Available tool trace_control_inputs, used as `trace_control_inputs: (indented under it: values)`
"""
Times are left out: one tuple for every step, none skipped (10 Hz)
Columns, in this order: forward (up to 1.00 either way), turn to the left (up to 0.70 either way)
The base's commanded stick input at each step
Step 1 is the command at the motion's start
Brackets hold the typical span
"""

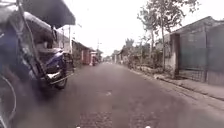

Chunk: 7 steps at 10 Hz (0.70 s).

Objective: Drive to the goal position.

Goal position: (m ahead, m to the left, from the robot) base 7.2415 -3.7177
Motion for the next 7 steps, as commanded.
trace_control_inputs:
  values:
    - [0.70,0.00]
    - [0.70,0.00]
    - [0.70,0.00]
    - [0.70,0.00]
    - [0.70,0.00]
    - [0.70,0.00]
    - [0.70,0.00]
